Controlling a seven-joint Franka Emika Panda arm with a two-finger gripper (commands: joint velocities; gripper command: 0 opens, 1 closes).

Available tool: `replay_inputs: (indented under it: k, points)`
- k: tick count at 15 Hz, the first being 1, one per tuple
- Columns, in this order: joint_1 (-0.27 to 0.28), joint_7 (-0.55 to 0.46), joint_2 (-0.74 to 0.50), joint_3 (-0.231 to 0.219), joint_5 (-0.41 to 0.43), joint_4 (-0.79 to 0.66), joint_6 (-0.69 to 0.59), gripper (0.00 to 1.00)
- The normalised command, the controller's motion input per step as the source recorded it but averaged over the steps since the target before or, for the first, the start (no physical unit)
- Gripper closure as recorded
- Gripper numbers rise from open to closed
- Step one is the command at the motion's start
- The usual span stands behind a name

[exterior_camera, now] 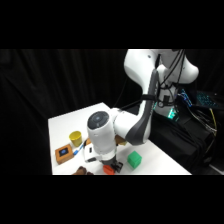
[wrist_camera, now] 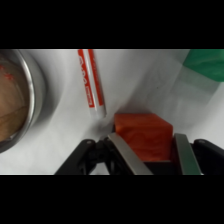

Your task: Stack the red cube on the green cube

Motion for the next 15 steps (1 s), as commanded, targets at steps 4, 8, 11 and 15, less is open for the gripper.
replay_inputs:
  k: [4,8,11,15]
  points:
    - [0.055,0.04,-0.1,-0.044,-0.044,-0.05,0.05,0.72]
    - [0.105,0.19,-0.35,-0.055,-0.005,-0.24,-0.1,0.72]
    - [0.111,0.22,-0.46,-0.057,0.02,-0.33,-0.15,0.72]
    - [0.109,0.23,-0.47,-0.055,0.03,-0.37,-0.12,0.72]
